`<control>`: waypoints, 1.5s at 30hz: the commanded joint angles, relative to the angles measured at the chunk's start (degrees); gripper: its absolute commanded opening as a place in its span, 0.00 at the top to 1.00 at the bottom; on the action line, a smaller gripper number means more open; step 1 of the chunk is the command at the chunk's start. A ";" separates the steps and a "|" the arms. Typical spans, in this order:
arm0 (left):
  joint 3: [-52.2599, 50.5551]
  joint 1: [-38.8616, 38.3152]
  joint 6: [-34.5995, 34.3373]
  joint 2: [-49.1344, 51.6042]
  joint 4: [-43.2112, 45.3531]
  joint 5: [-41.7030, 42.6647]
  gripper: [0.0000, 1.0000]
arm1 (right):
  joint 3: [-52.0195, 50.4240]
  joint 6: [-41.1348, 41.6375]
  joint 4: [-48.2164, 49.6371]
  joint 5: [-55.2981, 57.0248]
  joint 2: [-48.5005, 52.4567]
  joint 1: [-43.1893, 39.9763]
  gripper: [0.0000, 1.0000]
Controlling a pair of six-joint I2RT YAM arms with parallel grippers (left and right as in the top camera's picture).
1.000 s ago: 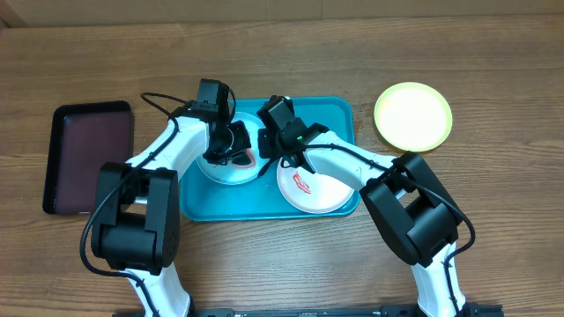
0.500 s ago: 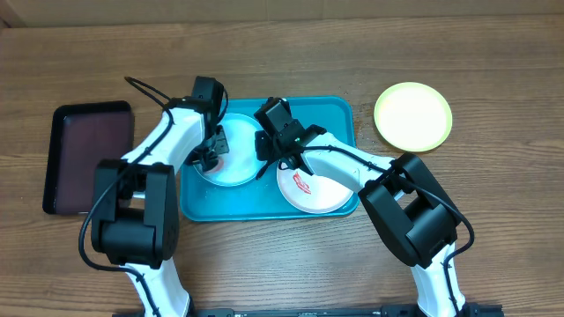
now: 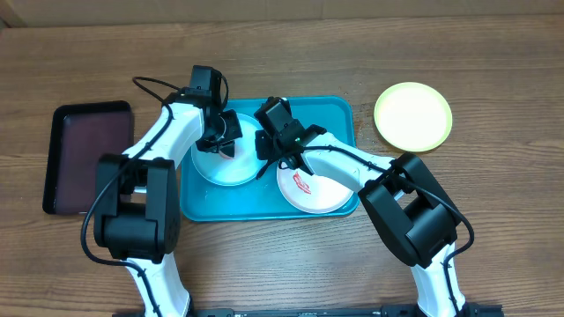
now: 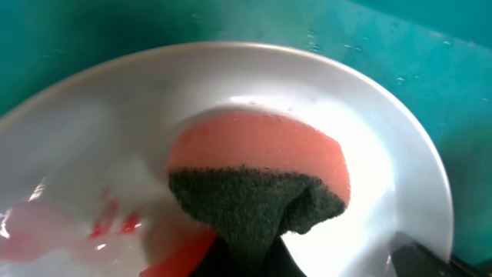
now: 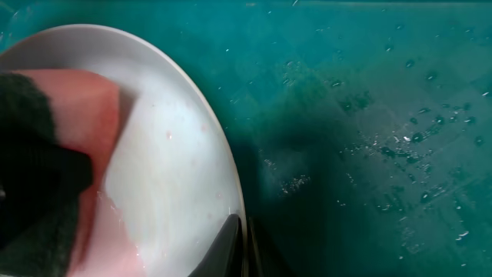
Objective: Clean dirty plates on tray and stack at the side
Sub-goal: 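Scrub the white plate's red sauce with the sponge in the left gripper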
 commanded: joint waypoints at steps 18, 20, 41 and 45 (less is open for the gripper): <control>4.48 4.68 3.89 8.81 -10.43 -21.05 0.96 | -0.46 -0.63 -1.46 2.36 0.72 -0.61 0.96; 6.29 5.18 3.93 8.81 -12.39 -22.51 0.96 | -0.46 -0.63 -1.46 2.34 0.72 -0.61 0.96; 15.96 2.56 8.39 9.16 -15.96 14.40 0.96 | -0.46 -0.63 0.13 2.34 0.72 -0.61 0.96; 14.10 2.49 8.39 9.18 -15.91 10.43 0.96 | -0.46 -0.63 0.09 2.34 0.72 -0.61 0.96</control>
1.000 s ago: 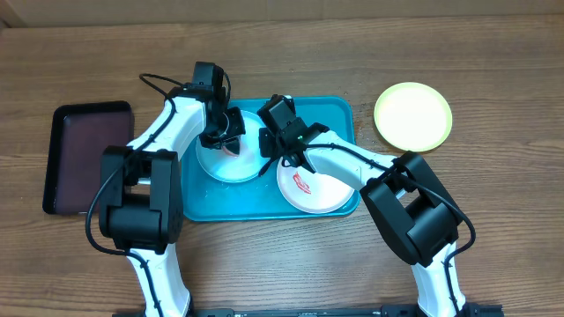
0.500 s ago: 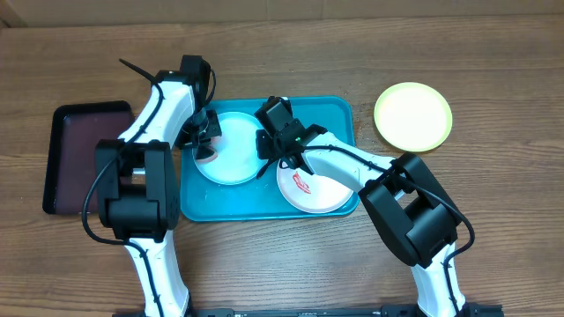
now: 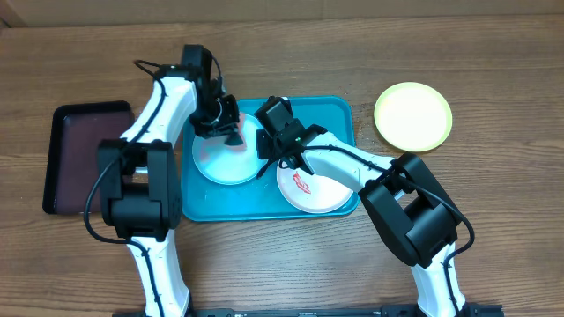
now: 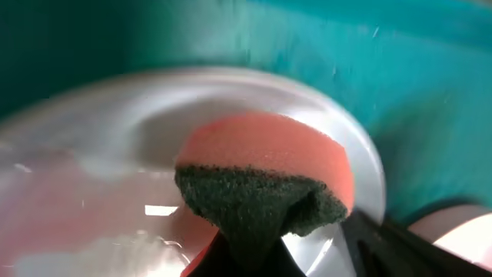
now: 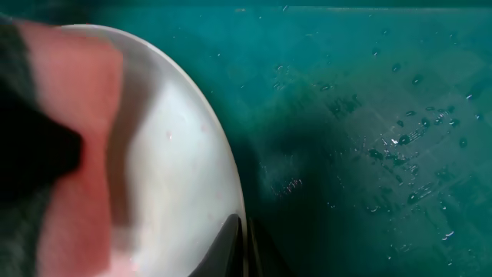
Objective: Clean dirty plates on tray and stack at the side
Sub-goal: 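Scrub the white plate's red sauce with the sponge in the left gripper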
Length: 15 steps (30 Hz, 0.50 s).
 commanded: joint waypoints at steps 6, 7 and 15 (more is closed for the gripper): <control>-5.25 0.04 1.20 1.01 -1.81 -14.43 0.96 | -0.46 -0.66 -0.31 1.88 0.72 -0.48 0.96; -5.70 0.04 1.22 0.98 -2.36 -16.70 0.96 | -0.46 -0.66 -0.31 1.88 0.72 -0.48 0.96; -5.03 0.04 -0.90 0.96 -9.29 -34.40 0.96 | -0.46 -0.66 -0.35 1.88 0.72 -0.48 0.96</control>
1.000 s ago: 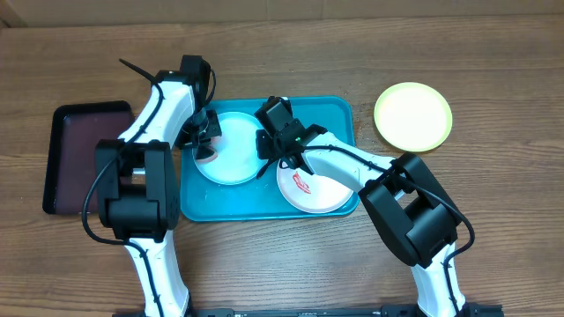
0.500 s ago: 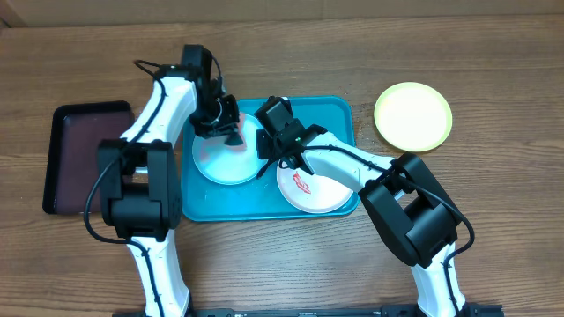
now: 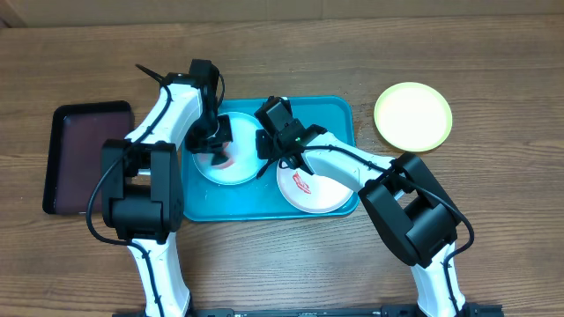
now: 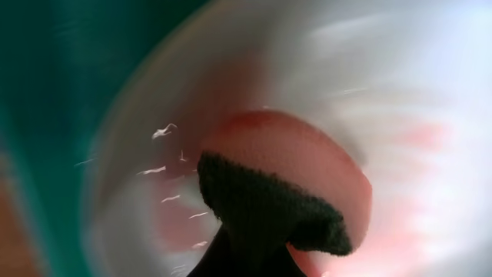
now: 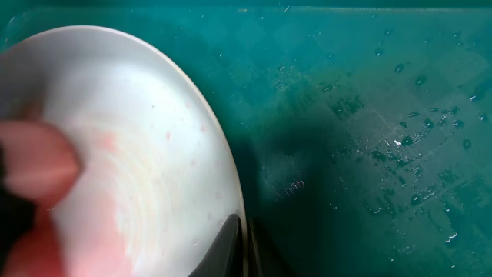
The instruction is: Clean dirty plates on tray and stack at the side
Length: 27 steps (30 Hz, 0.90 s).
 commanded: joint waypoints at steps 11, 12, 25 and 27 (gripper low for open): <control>8.90 0.83 -4.57 -2.62 -10.12 -15.30 0.96 | -0.46 -0.94 -0.37 1.99 0.70 -0.48 0.96; 9.16 0.98 -5.16 -4.20 -10.05 -15.30 0.96 | -0.44 -0.94 -0.39 1.99 0.70 -0.48 0.96; 9.05 6.25 -7.93 -16.31 -13.40 -12.50 0.96 | 1.77 -10.40 -2.49 2.03 -1.42 -0.48 0.96; 8.61 7.56 -7.93 -16.31 -13.55 -12.92 0.96 | 2.05 -10.38 -3.23 2.84 -2.75 -0.44 0.96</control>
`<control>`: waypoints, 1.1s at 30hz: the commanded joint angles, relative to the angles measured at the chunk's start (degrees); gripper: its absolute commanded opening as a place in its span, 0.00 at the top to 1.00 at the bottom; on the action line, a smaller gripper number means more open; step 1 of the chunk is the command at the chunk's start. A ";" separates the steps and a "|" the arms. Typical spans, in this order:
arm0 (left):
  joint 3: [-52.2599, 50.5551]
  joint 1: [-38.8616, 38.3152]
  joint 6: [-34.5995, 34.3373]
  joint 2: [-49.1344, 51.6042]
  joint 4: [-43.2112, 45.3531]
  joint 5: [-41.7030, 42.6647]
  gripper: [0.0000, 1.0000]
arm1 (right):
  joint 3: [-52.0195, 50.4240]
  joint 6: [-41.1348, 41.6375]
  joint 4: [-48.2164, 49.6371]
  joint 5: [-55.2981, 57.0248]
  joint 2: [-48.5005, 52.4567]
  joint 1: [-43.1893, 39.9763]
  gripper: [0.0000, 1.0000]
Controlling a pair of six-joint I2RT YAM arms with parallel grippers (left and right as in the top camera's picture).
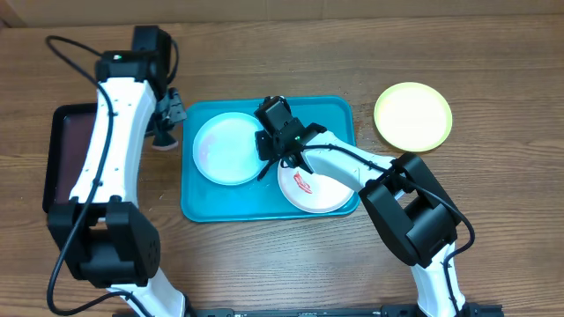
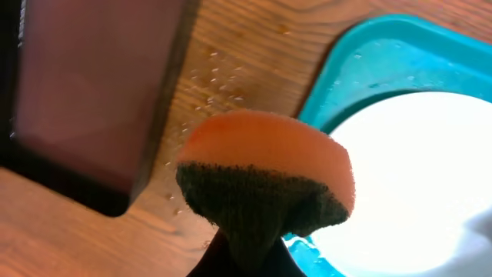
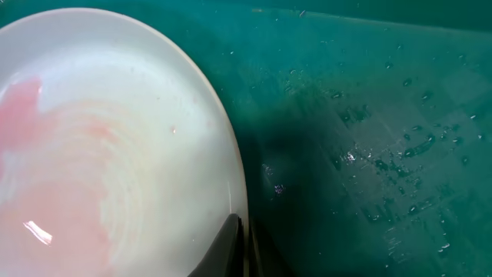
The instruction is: Clean dirty plates on tray and stack at the side
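On the teal tray [image 1: 335, 113] lie two white plates. The left plate [image 1: 225, 148] carries only a faint pink smear [image 3: 92, 192]. My right gripper [image 1: 269, 158] is shut on its right rim [image 3: 240, 223]. The second plate [image 1: 313, 187] has a red smear and sits under the right arm. My left gripper [image 1: 164, 132] is shut on a pink sponge with a dark scouring side [image 2: 265, 181], held over the wood left of the tray. A yellow-green plate [image 1: 412, 115] rests on the table at the far right.
A dark tray [image 1: 84, 154] lies at the left of the table, just beside the sponge. Water drops speckle the wood [image 2: 219, 85] between it and the teal tray. A black cable [image 1: 75, 44] loops from the left arm.
My left gripper, with the sponge, was pressed on the left plate; now it is off the tray, over the wood between the two trays. The right gripper still grips the plate's rim.
The sponge in my left gripper sat on the left plate at each earlier moment, at different spots, over red smears that paled to faint pink. My right gripper gripped that plate's rim throughout. Now the sponge is off the plate, left of the tray.
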 commanded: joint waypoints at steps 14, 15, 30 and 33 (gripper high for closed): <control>-0.04 9.40 -2.91 0.24 -0.48 7.65 0.96 | 1.84 -25.07 -2.19 26.64 -17.09 5.99 0.96; -0.04 9.40 -2.91 0.24 -0.46 7.87 0.96 | 1.84 -29.55 -1.70 31.45 -17.27 7.72 0.96; -1.18 9.44 -2.97 0.63 -0.11 8.02 0.96 | 1.81 -57.90 8.68 57.90 -17.27 18.69 0.96; -1.46 9.44 -2.97 0.63 0.00 8.09 0.96 | 1.84 -62.97 10.45 60.08 -17.27 18.82 0.96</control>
